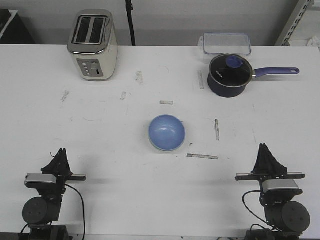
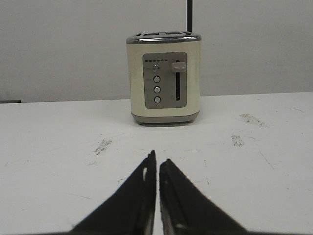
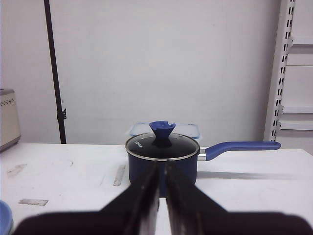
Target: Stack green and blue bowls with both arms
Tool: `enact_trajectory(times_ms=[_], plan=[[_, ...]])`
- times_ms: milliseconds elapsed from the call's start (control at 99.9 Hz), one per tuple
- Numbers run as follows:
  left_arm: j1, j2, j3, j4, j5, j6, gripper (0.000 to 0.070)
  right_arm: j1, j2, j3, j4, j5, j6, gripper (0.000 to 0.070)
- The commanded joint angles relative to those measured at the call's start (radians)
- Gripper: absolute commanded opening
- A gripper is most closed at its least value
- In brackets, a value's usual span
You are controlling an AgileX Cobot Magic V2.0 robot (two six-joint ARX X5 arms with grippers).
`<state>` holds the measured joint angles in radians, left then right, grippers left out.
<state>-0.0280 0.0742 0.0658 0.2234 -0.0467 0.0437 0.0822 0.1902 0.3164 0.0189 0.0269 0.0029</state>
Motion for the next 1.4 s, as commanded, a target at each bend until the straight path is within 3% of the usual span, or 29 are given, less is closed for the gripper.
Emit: enact_trajectory(times_ms=[0, 581, 1392], plan=[[0.002, -0.019, -0.016, 0.01, 0.002, 0.015, 0.0002, 0.002, -0.001, 0.005, 0.011, 0.0, -0.008, 0.0019], [0.003, -0.071, -0.054, -0.095, 0.005, 0.016, 0.0003, 0.002, -0.001, 0.005, 0.011, 0.0, -0.008, 0.0019], [0.003, -0.071, -0.054, -0.089, 0.005, 0.016, 0.0003, 0.002, -0.001, 0.005, 0.011, 0.0, -0.008, 0.0019]])
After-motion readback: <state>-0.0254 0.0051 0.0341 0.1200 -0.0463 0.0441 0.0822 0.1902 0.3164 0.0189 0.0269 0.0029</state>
